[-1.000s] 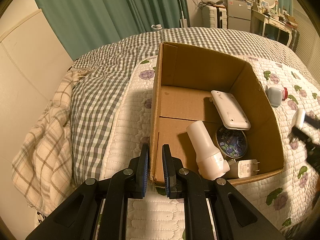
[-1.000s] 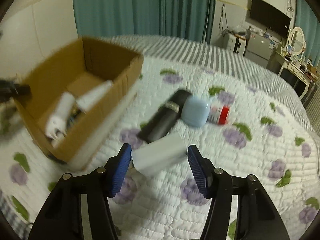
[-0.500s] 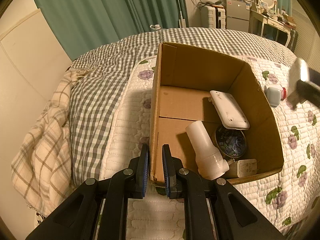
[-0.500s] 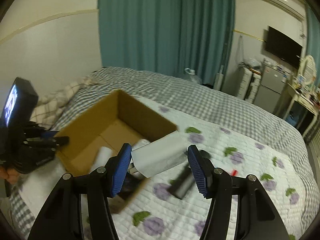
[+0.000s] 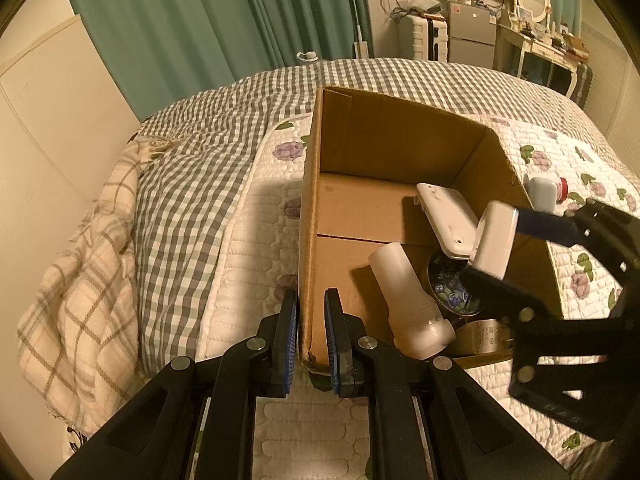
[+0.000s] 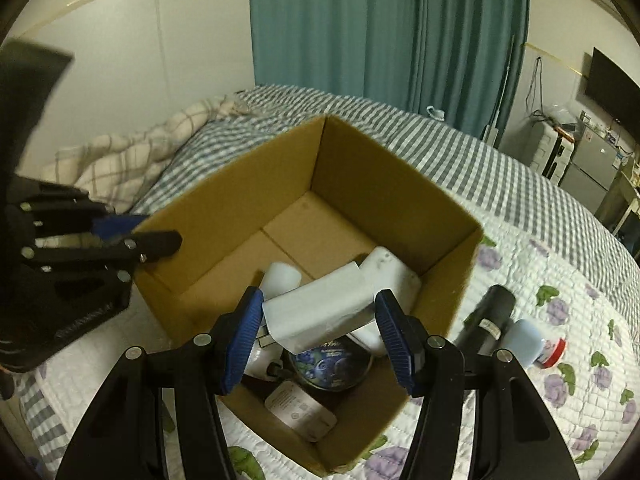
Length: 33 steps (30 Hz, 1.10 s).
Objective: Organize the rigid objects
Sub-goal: 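Carry the white block into the box and release it, then grasp the black cylinder with the right gripper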
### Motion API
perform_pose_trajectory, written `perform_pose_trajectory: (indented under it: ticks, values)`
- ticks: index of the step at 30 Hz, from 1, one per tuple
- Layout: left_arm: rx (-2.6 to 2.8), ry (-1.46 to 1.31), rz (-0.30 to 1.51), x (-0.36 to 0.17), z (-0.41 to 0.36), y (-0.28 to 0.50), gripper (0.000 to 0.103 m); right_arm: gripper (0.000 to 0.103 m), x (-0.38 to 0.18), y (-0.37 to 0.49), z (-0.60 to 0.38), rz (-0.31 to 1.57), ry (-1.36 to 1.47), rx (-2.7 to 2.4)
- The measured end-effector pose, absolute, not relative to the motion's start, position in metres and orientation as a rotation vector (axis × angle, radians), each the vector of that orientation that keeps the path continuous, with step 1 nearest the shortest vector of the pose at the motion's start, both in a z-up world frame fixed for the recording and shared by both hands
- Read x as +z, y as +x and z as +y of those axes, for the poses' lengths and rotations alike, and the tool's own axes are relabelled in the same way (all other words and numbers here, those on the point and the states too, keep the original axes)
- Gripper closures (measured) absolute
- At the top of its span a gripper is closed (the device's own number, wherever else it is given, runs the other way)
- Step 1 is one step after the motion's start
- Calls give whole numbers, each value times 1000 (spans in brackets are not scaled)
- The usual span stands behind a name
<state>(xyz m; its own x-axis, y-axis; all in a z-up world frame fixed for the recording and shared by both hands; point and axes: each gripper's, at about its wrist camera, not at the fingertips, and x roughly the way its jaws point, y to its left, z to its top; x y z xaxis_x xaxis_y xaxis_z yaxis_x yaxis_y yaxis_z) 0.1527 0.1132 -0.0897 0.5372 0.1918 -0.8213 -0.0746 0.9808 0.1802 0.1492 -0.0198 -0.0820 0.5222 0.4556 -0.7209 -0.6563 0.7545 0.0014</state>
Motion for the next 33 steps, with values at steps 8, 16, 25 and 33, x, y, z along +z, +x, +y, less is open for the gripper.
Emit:
perform_pose_trajectory:
  ticks: [8, 16, 25, 33]
  values:
    - [160, 130, 993, -90, 113, 153, 91, 45, -92, 146, -22, 796, -307, 670]
    - [155, 128, 994, -89, 115, 153, 91, 23, -75, 138, -39, 732, -277, 651]
    - [155, 121, 996, -89, 118, 154, 91, 23, -18, 147, -112, 632, -202, 504]
    - [158, 122, 996, -89, 119, 154, 91, 23, -36, 168, -167, 679, -158, 355]
